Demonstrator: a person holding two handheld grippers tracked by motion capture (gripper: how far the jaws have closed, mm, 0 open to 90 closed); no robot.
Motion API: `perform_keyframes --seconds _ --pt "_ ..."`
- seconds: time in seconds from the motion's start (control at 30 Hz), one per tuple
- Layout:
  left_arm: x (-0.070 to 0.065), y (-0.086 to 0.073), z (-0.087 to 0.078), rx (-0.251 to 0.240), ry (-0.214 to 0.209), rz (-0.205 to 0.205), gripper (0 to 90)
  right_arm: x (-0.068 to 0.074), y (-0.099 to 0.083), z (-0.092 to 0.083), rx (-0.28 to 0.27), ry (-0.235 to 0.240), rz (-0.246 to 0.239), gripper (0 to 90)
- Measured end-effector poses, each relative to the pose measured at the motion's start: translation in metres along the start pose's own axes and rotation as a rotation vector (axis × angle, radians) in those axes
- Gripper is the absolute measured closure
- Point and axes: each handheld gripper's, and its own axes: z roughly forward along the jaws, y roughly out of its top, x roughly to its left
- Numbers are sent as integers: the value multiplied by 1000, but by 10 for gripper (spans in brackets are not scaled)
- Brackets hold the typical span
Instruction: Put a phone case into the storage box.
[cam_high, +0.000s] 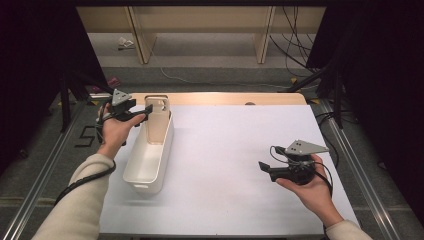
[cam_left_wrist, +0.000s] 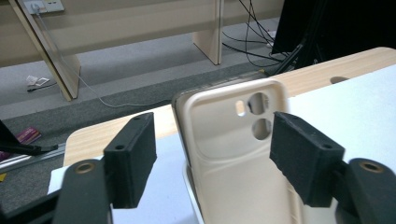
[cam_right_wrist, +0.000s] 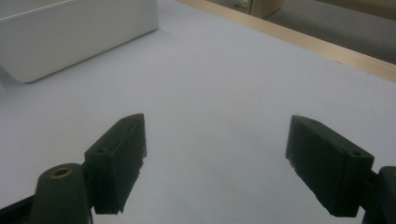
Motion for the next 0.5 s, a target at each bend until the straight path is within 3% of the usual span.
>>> perform_keyframes --seconds 0.1,0.23,0.43,0.5 --pt "-5 -2 -14 3 -12 -19 239 0 0 0 -1 -2 3 213" --pt "-13 -9 -38 -6 -70 -49 190 0 0 0 -1 -3 3 212" --pt "-31 -31 -71 9 -160 -26 143 -1 0 0 1 -2 8 210" --pt "-36 -38 -78 8 -168 -18 130 -1 0 0 1 -2 8 210"
